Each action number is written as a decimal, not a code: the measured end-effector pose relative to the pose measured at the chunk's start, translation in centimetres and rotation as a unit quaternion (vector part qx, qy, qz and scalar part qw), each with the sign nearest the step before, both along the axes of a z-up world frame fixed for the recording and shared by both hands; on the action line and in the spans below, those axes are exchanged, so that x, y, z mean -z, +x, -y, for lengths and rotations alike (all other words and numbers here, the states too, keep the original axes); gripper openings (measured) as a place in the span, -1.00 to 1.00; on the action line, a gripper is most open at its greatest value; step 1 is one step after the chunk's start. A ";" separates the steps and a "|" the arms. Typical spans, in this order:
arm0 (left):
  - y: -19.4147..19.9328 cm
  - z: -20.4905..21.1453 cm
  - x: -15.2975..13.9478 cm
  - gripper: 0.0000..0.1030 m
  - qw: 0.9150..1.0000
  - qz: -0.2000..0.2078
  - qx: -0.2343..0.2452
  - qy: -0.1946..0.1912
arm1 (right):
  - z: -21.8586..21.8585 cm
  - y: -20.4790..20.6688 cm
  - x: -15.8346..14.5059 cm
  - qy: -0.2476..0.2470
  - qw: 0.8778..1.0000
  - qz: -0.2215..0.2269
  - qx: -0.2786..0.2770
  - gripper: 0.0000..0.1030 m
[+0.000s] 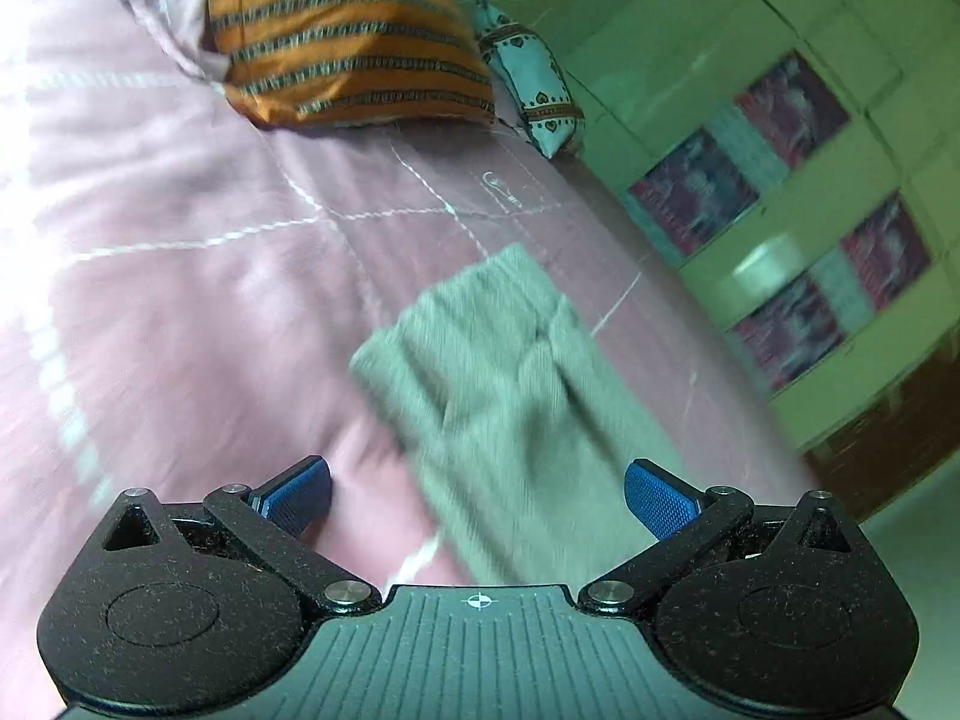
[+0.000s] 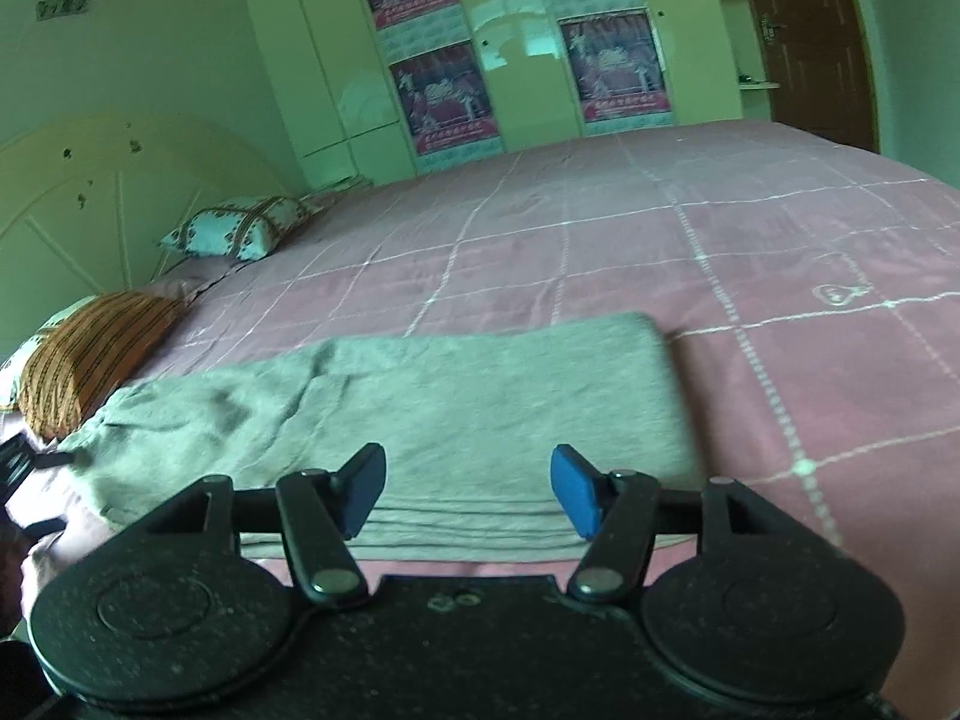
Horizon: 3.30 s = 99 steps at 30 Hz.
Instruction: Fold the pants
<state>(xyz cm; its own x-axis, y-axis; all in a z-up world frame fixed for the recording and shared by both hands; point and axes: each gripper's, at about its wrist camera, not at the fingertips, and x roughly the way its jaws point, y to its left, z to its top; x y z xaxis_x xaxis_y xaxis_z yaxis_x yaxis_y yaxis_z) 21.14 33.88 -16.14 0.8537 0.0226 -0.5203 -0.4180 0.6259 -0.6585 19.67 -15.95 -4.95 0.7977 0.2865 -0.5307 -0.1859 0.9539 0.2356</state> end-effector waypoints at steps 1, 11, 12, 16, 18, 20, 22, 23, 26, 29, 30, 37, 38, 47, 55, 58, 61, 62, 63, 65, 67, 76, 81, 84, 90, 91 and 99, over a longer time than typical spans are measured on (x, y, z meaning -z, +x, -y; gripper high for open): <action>1.1 -0.7 0.3 1.00 1.000 0.009 0.005 -0.010 | -0.5 0.0 -0.1 -0.003 1.000 0.000 -0.004 0.04; 2.5 -1.0 -0.2 -0.30 0.998 0.063 -0.008 0.026 | -9.1 3.4 -0.4 -0.056 0.995 0.006 -0.082 0.08; 2.5 -1.3 0.2 -0.30 0.998 0.062 -0.011 0.019 | -10.3 3.6 -0.1 -0.070 0.993 0.009 -0.096 0.12; 2.5 -2.3 2.0 -0.30 0.998 0.057 -0.013 0.005 | -15.1 5.4 4.4 -0.219 0.965 -0.044 -0.135 0.09; 2.2 -2.6 2.4 -0.29 0.998 0.057 -0.011 0.000 | -15.6 4.7 5.7 -0.246 0.957 -0.027 -0.150 0.16; 2.1 -2.4 2.0 -0.29 0.998 0.054 -0.006 0.011 | -15.3 4.4 5.4 -0.238 0.960 -0.022 -0.148 0.18; 1.7 -1.7 0.8 -0.29 0.998 0.053 -0.003 0.023 | -14.4 4.3 4.7 -0.206 0.968 -0.021 -0.144 0.19; 1.6 -1.3 0.2 -0.29 0.998 0.058 -0.001 0.031 | -13.7 4.0 4.1 -0.181 0.974 -0.010 -0.138 0.20; 1.6 0.1 -2.1 -0.29 0.996 0.067 0.008 0.061 | -11.5 3.0 2.6 -0.125 0.987 0.013 -0.103 0.25; 1.5 2.3 -4.4 -0.29 0.992 0.085 0.018 0.088 | -9.4 2.6 1.8 -0.090 0.993 0.017 -0.075 0.29; 1.6 3.2 -5.2 -0.29 0.991 0.090 0.022 0.099 | -9.1 2.6 1.7 -0.092 0.993 0.013 -0.071 0.29; 2.7 12.2 -11.8 -0.29 0.975 0.129 0.089 0.158 | -5.6 2.8 1.0 -0.040 0.999 0.007 -0.035 0.29; 3.0 13.9 -12.6 -0.29 0.971 0.130 0.101 0.172 | -4.4 2.8 1.0 -0.020 1.000 0.005 -0.017 0.29; 7.1 33.9 -15.5 -0.28 0.915 0.141 0.277 0.258 | 8.4 -0.3 -0.7 0.077 0.987 0.034 0.136 0.29; 4.7 45.4 -12.5 0.64 0.873 0.110 0.370 0.298 | 17.5 -2.0 0.1 0.142 0.967 0.031 0.209 0.38; 2.3 41.8 -12.6 0.64 0.894 0.096 0.322 0.297 | 17.7 -1.8 0.9 0.181 0.969 0.023 0.169 0.35; -0.5 36.6 -12.3 0.64 0.915 0.068 0.260 0.300 | 15.7 0.0 1.5 0.217 0.971 0.002 0.104 0.30; -1.5 34.9 -12.1 0.64 0.920 0.055 0.241 0.305 | 15.0 0.5 1.5 0.225 0.970 -0.005 0.088 0.29; -2.1 33.2 -11.7 0.64 0.923 0.045 0.225 0.310 | 14.2 0.8 1.6 0.231 0.970 -0.013 0.074 0.29; -4.1 30.0 -10.9 0.63 0.929 0.022 0.199 0.311 | 12.7 1.6 2.0 0.234 0.970 -0.032 0.057 0.29; -6.2 27.5 -10.0 0.63 0.934 0.007 0.178 0.309 | 11.4 2.3 2.1 0.237 0.969 -0.046 0.045 0.30; -7.7 25.0 -6.5 0.63 0.933 -0.024 0.211 0.292 | 8.2 5.4 4.5 0.286 0.948 -0.122 0.071 0.50; -5.6 26.6 -6.0 0.63 0.928 -0.019 0.229 0.292 | 6.1 7.4 4.2 0.280 0.947 -0.131 0.086 0.17; -4.7 27.0 -5.8 0.63 0.933 -0.014 0.220 0.283 | 5.1 8.0 4.3 0.260 0.951 -0.144 0.084 -0.10; -3.7 26.8 -5.2 0.64 0.939 -0.018 0.216 0.269 | 5.1 8.7 5.3 0.264 0.944 -0.172 0.099 -0.13; -3.4 26.8 -5.1 0.64 0.938 -0.018 0.214 0.272 | 4.7 8.9 4.8 0.254 0.946 -0.173 0.101 -0.23; -2.9 27.0 -4.8 0.67 0.936 -0.035 0.182 0.299 | 1.4 7.0 -6.6 0.243 0.970 -0.024 -0.002 -0.44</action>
<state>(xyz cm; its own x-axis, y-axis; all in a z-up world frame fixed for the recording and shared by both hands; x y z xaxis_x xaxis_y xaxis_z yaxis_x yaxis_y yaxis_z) 18.22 6.86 -11.34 0.8258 0.0431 -0.5623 -0.1351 0.9832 -0.1230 26.71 -17.33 1.64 0.7736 0.5152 -0.3688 -0.1669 0.7272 0.6658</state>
